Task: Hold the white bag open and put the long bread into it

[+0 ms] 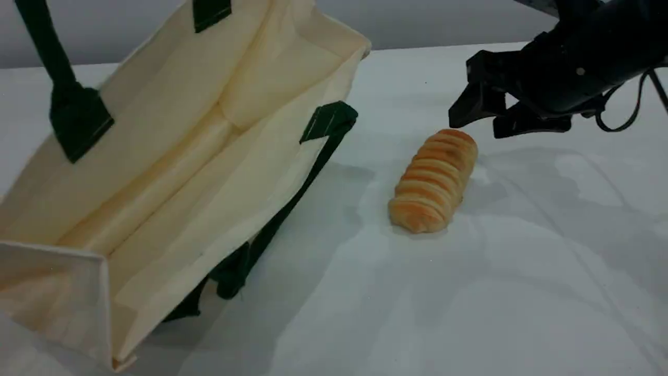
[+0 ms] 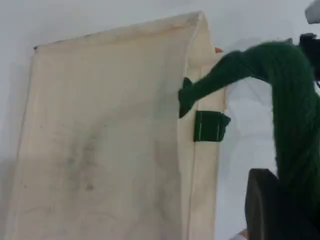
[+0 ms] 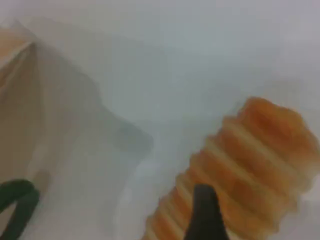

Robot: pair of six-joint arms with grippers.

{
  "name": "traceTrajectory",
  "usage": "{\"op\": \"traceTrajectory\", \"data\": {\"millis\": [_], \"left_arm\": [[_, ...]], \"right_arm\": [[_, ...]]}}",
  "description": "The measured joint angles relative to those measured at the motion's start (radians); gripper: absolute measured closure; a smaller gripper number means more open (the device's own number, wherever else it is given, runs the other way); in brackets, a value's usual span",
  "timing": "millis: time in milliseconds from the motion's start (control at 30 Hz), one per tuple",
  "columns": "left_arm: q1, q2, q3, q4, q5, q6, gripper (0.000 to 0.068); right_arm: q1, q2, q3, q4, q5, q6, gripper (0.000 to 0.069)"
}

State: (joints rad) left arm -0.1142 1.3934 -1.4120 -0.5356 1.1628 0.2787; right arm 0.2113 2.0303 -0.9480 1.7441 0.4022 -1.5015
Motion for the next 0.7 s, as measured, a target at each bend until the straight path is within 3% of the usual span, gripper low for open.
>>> {"op": "traceTrajectory", "data": {"millis": [333, 700], "left_arm": [[0.0, 0.0, 0.0, -0.041, 0.037, 0.001, 0.0599], [0.0, 0.0, -0.001, -0.044, 0.059, 0.001, 0.0599]], "right_arm": [[0.002, 0.12, -0.069, -0.001, 0.073, 0.02, 0.023], [0.041, 0.19, -0.092, 0.01, 0.022, 0.028, 0.0241]]}}
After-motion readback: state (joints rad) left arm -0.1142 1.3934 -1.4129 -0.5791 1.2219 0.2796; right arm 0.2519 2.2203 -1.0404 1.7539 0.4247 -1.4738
